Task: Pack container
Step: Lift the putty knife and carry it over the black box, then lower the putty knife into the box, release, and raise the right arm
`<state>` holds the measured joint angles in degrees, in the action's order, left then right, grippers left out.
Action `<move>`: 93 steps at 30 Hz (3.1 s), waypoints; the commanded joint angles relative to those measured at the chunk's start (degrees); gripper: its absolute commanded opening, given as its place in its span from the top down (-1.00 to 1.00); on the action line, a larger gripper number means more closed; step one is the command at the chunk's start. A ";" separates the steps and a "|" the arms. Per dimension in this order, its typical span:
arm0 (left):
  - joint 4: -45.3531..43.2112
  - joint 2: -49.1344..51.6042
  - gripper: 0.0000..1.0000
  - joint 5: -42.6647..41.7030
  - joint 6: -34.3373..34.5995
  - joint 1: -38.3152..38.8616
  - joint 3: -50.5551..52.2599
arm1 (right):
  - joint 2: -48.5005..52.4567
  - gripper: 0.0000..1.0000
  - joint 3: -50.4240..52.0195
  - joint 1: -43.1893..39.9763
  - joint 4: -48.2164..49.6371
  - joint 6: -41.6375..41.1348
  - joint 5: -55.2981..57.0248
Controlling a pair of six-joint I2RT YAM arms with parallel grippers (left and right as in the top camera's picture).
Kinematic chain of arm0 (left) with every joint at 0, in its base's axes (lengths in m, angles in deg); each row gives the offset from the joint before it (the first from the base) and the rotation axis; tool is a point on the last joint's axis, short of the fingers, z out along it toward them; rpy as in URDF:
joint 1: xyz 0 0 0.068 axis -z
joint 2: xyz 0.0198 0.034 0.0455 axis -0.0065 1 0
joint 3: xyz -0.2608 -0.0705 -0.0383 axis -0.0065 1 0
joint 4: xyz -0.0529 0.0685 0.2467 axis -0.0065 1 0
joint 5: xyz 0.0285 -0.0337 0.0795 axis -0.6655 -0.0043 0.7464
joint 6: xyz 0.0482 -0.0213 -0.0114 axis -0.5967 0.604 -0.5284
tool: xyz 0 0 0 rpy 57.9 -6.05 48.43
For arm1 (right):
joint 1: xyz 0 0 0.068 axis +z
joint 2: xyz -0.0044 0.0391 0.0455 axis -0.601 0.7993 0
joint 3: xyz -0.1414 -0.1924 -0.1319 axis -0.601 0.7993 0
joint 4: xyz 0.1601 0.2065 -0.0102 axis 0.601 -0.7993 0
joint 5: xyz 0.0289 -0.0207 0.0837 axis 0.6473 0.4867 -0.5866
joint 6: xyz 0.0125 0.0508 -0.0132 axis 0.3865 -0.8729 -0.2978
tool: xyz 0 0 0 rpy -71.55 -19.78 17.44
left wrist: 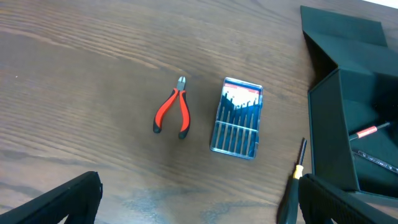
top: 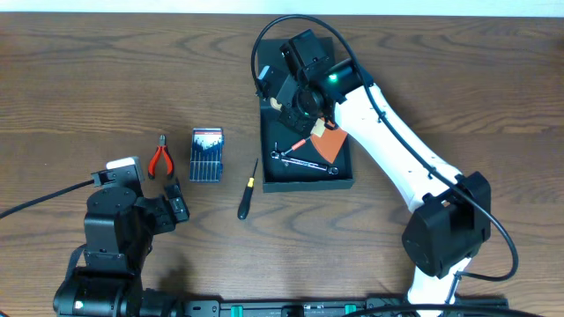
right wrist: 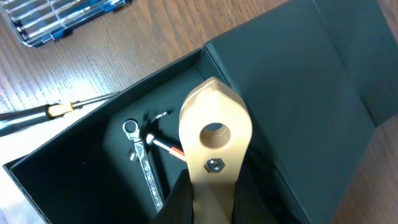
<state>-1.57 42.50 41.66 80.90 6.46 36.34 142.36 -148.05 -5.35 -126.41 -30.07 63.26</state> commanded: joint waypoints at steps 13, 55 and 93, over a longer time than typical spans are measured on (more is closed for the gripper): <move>0.04 0.04 -0.96 -0.59 0.57 -0.17 -1.42 | 3.04 0.98 -0.96 0.55 0.09 0.17 -2.84; 0.04 0.04 -0.97 -0.61 0.57 -0.17 -1.42 | 3.08 0.98 7.76 0.74 2.36 -1.09 -4.59; 17.40 23.61 -0.97 -14.16 -1.31 0.72 -25.86 | -5.81 -0.98 -21.97 -23.76 -10.91 -25.83 4.90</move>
<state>13.25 59.92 30.82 81.71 6.53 17.07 139.13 -168.27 -23.53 -136.18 -46.77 67.35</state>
